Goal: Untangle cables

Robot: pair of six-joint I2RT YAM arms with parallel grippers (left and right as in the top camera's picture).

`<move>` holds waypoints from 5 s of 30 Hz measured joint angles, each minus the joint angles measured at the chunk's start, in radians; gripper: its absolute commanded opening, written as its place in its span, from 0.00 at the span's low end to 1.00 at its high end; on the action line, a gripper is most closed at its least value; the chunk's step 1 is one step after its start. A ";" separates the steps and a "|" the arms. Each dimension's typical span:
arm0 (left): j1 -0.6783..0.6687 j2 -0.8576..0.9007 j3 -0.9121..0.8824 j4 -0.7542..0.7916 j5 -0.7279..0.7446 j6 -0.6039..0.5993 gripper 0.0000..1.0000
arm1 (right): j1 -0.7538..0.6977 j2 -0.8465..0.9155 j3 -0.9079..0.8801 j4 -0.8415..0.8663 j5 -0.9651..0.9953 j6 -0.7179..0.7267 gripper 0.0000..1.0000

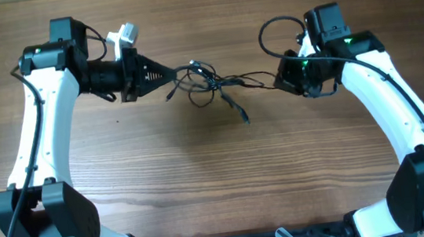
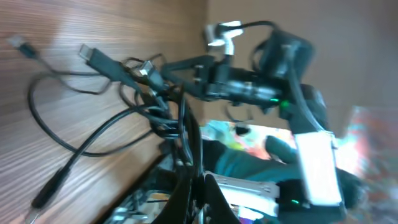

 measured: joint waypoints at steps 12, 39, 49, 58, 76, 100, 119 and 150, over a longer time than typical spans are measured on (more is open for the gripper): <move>0.048 0.002 -0.006 0.031 -0.135 -0.190 0.04 | -0.016 -0.016 0.015 0.137 -0.534 -0.336 1.00; -0.072 0.002 -0.006 0.048 -0.431 -0.436 0.07 | 0.340 -0.040 0.024 0.431 -0.397 -0.287 0.04; -0.046 0.002 -0.006 0.031 -0.637 -0.362 1.00 | 0.238 -0.288 0.025 0.510 -0.351 -0.058 0.04; -0.048 0.002 -0.006 0.002 -0.134 0.088 0.93 | 0.241 -0.110 0.028 0.421 -0.267 -0.054 0.04; -0.114 0.002 -0.006 0.021 -0.254 0.126 0.04 | 0.311 -0.053 0.027 0.681 -0.459 0.200 0.04; 0.032 0.002 -0.006 0.010 -0.426 -0.171 0.58 | 0.205 -0.049 0.036 0.184 -0.225 0.065 0.36; 0.032 0.002 -0.005 0.000 -0.462 -0.167 0.80 | 0.196 -0.047 -0.044 -0.304 0.211 -0.160 0.86; -0.011 0.002 -0.005 -0.001 -0.467 -0.167 0.86 | 0.200 -0.030 -0.286 1.555 -1.007 0.501 0.04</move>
